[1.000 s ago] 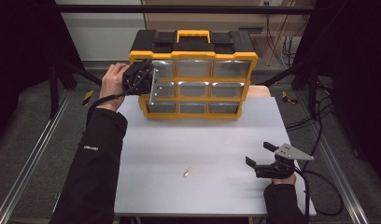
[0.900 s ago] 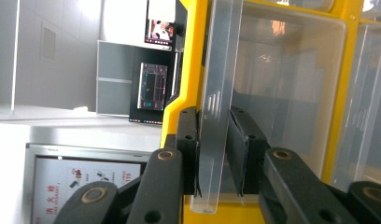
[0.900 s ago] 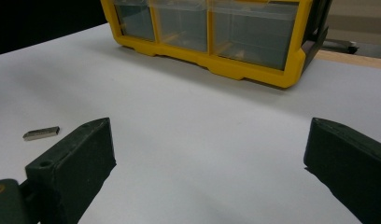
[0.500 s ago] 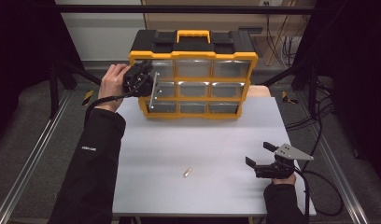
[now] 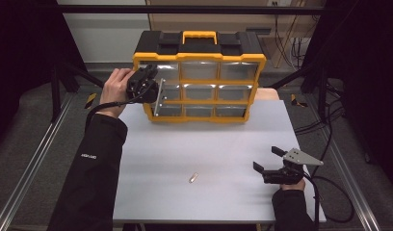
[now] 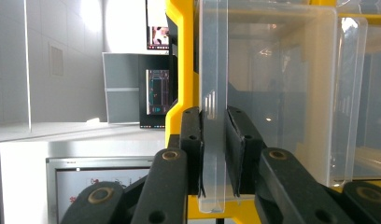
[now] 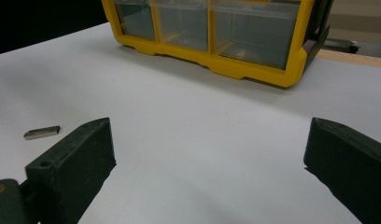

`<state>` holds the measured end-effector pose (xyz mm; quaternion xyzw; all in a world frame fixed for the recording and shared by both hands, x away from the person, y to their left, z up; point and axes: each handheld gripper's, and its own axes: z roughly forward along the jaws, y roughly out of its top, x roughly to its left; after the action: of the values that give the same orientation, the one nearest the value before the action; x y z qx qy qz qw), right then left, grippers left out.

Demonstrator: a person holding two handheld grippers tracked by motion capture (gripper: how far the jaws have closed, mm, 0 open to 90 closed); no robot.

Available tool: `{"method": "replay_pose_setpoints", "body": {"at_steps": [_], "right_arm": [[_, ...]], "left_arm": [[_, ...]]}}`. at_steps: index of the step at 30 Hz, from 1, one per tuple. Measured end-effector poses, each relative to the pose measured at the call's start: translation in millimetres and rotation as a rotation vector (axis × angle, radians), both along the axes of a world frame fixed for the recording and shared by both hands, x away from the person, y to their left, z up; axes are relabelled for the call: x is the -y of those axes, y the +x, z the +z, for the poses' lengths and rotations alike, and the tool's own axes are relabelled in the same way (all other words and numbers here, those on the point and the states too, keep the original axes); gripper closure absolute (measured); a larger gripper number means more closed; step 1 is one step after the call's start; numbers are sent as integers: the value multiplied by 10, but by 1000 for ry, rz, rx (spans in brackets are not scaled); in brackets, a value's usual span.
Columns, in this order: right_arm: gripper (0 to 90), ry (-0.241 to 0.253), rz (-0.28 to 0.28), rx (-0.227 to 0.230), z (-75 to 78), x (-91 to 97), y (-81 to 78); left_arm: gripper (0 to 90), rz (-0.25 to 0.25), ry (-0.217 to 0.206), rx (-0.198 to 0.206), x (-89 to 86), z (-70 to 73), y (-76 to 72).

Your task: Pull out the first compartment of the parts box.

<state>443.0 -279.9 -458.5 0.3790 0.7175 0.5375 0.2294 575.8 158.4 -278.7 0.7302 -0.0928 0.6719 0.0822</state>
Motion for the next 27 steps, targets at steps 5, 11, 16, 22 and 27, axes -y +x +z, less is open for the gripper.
{"method": "replay_pose_setpoints", "body": {"at_steps": [5,11,16,22,27], "right_arm": [[21,1,-1,-1,2,0,-3],[21,0,0,1,2,-1,-1],[21,1,2,-4,1,-4,-4],[21,-1,3,-4,-1,-4,-1],[21,-1,3,-4,-3,-5,1]], "left_arm": [[773,-8,0,-1,-7,0,-34],[774,-16,8,3,-17,0,-89],[774,-23,7,3,-30,-3,-131],[774,-31,3,8,-39,-14,-160],[775,-31,5,9,-37,-14,-182]]}}
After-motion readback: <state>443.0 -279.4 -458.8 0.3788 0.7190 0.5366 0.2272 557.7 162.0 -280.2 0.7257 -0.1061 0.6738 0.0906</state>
